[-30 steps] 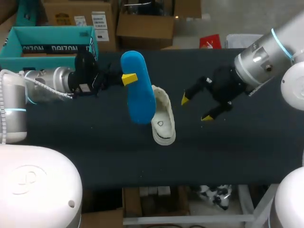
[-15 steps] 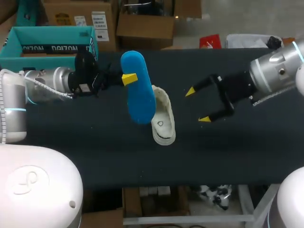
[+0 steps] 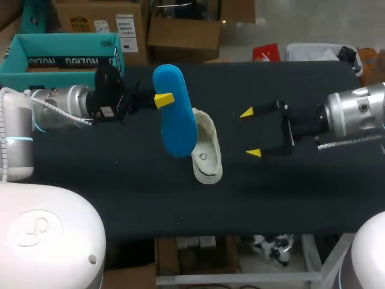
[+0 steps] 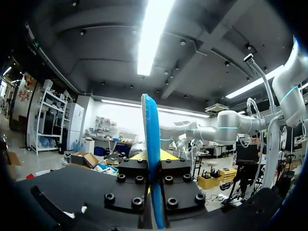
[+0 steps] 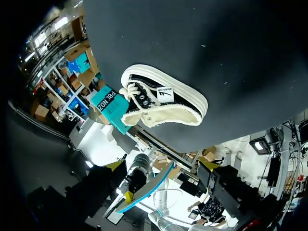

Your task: Open the shoe tongue, take the insole out of the shoe, put the insole back into the shoe, and pack the shoe into the shoebox

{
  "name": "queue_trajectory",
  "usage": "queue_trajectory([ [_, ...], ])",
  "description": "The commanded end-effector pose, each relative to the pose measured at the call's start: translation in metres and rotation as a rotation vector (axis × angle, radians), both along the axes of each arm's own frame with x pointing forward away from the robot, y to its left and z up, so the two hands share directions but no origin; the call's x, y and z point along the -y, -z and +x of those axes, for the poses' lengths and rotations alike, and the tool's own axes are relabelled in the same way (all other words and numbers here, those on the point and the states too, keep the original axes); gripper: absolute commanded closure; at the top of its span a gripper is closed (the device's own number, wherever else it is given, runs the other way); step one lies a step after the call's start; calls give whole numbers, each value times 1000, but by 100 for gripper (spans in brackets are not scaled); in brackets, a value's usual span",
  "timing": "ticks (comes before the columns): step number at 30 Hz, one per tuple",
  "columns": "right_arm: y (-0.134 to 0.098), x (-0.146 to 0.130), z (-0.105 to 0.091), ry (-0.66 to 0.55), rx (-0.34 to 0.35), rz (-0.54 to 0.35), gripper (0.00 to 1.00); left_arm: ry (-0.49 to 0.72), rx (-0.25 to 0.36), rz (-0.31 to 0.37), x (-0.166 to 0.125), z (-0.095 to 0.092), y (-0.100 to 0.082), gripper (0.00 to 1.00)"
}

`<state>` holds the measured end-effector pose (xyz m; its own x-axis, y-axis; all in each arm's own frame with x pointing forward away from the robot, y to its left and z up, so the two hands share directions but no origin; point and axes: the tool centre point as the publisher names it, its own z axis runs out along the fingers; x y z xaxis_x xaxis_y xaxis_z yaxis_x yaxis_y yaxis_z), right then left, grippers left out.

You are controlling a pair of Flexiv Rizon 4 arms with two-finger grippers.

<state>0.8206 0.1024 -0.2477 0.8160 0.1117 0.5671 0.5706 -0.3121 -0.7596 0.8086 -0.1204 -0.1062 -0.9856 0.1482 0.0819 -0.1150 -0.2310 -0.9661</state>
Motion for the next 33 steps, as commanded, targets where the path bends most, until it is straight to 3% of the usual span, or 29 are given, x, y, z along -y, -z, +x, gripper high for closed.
queue_trajectory([
  [1, 9, -11, 7, 65, -111, 105, 0, -3, -1, -3, 1, -1, 1, 100],
  [11, 4, -16, 4, 182, -228, 99, 0, -3, -1, -3, 1, -1, 1, 100],
  [24, 4, -16, 4, 182, -228, 99, 0, -3, -1, -3, 1, -1, 1, 100],
  [27, 11, -12, 8, 202, -295, 161, 0, -3, -1, -3, 1, -1, 1, 100],
  [30, 13, -13, 10, 225, -319, 159, 0, -3, -1, -3, 1, -1, 1, 100],
  [33, 14, -17, 11, 220, -335, 164, 0, -6, 69, -16, 6, -2, 4, 100],
])
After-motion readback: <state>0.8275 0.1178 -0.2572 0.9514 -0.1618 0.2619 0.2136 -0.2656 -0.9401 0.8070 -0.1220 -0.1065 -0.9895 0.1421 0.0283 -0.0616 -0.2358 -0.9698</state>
